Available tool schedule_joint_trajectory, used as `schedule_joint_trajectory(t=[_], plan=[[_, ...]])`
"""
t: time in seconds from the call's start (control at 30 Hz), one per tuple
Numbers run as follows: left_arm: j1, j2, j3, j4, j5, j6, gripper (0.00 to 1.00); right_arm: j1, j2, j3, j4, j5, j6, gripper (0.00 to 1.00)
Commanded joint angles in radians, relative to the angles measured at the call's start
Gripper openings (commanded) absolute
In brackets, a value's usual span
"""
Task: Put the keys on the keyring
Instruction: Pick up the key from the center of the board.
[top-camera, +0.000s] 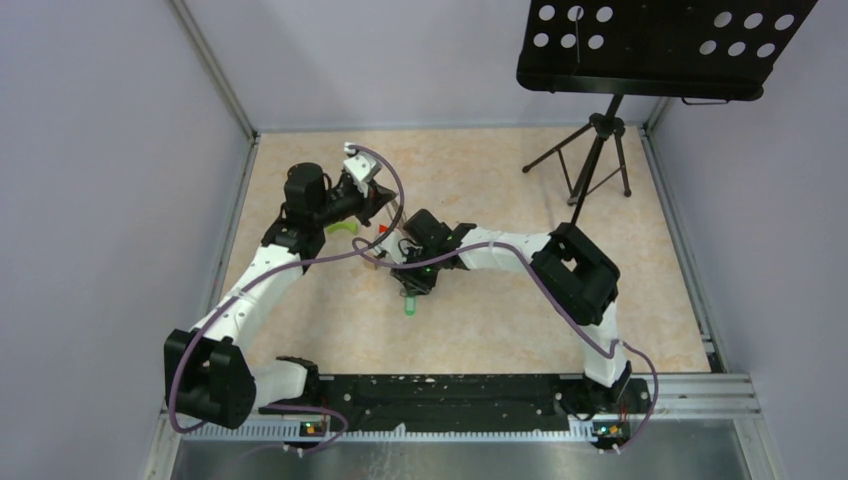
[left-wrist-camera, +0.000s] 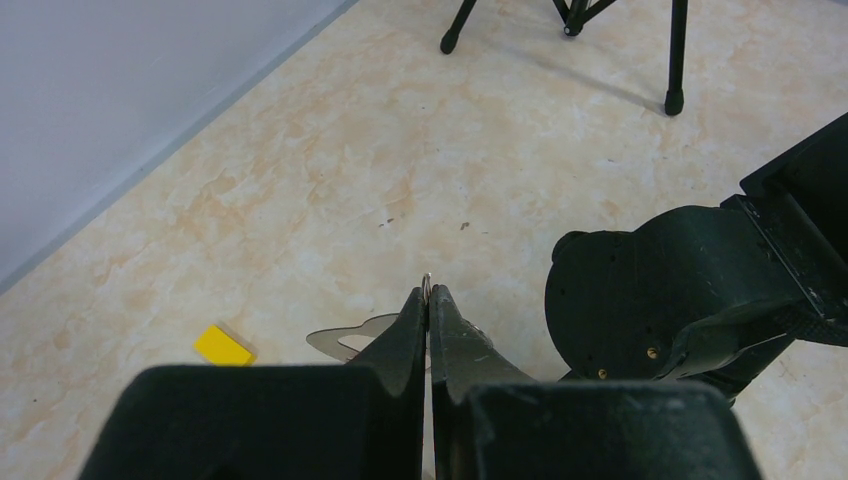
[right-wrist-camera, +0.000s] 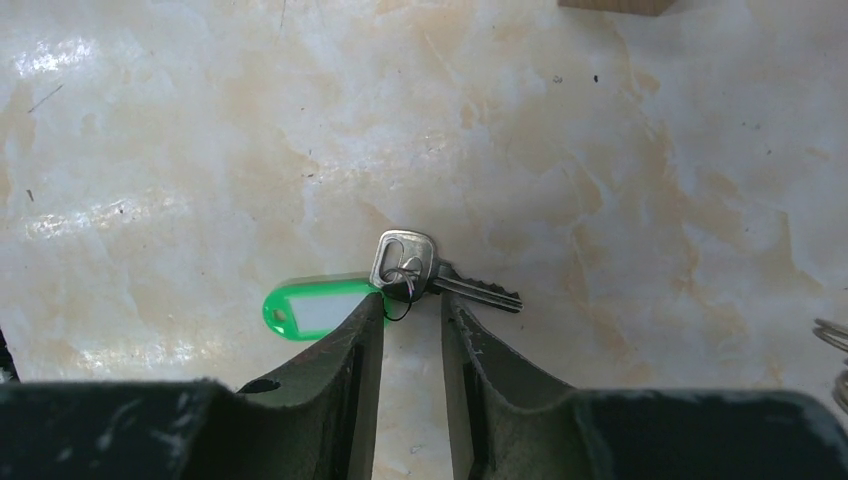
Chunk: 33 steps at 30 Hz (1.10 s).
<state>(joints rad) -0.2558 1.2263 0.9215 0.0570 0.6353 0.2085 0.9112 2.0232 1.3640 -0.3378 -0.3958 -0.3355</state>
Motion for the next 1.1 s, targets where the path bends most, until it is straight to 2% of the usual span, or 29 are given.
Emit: schedule_joint_trajectory(t=[0.0, 0.3, 0.6, 1.07], plan=[[0.005, -0.012, -0.013, 0.046, 0.014, 0.007, 0.00, -0.009, 0.016, 0.038, 0.005, -0.028, 0.013, 0.26], [0.004, -0.012, -0.015, 0.046, 0.016, 0.009, 0.00, -0.008, 0.029, 0.053, -0.001, -0.042, 0.025, 0.16], [0.005, -0.005, -0.015, 0.046, 0.014, 0.015, 0.00, -0.009, 0.020, 0.057, -0.006, -0.048, 0.032, 0.00], [0.004, 0.002, 0.014, 0.031, 0.008, 0.038, 0.00, -0.037, -0.123, -0.033, -0.001, -0.040, -0.021, 0.00]])
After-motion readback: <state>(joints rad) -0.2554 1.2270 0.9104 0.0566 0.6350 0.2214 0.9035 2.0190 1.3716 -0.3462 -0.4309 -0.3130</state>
